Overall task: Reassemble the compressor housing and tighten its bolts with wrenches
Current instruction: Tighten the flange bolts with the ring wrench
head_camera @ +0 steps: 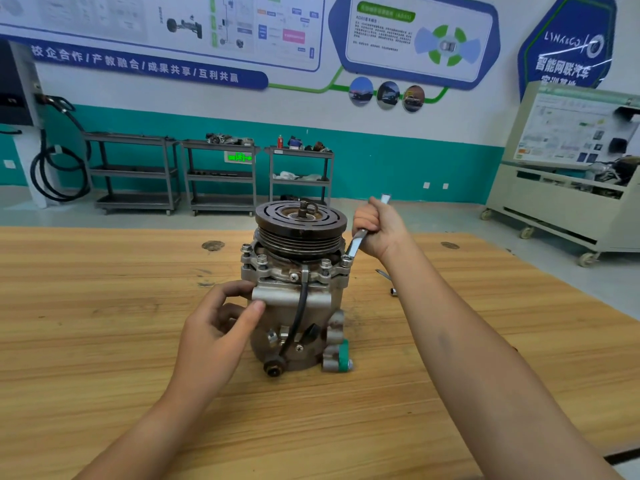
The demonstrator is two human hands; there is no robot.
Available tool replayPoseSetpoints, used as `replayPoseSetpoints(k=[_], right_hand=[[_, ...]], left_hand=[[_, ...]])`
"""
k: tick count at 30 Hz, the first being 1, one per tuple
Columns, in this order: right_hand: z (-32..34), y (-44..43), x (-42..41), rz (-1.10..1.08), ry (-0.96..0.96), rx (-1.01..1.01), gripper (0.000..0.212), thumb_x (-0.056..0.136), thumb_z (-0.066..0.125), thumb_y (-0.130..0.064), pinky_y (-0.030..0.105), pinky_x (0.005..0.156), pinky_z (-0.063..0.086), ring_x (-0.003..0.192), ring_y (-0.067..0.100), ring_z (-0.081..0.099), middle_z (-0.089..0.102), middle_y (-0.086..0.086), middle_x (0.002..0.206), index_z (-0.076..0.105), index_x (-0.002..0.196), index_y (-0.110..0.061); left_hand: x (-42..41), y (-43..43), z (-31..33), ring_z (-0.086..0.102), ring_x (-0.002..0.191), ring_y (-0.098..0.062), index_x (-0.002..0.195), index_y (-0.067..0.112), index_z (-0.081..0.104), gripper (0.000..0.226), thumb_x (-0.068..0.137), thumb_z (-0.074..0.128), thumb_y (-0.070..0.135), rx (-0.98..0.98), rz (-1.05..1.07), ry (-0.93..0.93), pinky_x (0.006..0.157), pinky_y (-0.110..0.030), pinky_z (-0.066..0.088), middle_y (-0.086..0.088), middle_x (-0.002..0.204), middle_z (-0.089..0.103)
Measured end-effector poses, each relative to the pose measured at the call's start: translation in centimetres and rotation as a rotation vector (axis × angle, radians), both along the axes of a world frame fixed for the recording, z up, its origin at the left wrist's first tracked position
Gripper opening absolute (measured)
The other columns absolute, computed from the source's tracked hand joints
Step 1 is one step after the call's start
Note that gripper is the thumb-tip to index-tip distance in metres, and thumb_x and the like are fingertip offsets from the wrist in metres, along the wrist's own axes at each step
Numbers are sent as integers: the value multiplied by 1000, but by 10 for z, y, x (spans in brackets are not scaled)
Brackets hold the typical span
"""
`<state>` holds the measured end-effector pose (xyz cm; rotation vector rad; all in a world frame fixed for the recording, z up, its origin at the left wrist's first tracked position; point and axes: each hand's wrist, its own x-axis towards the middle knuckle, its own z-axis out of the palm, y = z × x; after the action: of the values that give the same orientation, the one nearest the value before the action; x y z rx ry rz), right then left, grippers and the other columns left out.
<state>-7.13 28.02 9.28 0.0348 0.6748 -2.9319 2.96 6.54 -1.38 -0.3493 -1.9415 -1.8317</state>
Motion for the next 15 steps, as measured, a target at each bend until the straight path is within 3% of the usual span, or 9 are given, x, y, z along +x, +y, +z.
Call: replayPoseSetpoints(k=[8, 15], right_hand=[[-23, 21, 37, -342, 40, -202, 67, 101, 34, -27, 14, 28, 19, 24, 9, 19, 20, -5, 33, 30, 36, -15], [-36, -2, 105, -740, 294, -38, 59, 99, 35, -30, 15, 42, 34, 35, 12, 21, 20, -5, 38, 31, 41, -21]], left_hand=[[-1, 0, 0, 60, 76, -40, 91, 28, 63, 21, 84, 64, 8, 13, -10, 6, 78, -53, 50, -22, 77, 64], [0, 0, 0, 62, 73, -29, 91, 30, 62, 22, 83, 64, 10, 2, -12, 10, 74, -51, 51, -13, 74, 66]])
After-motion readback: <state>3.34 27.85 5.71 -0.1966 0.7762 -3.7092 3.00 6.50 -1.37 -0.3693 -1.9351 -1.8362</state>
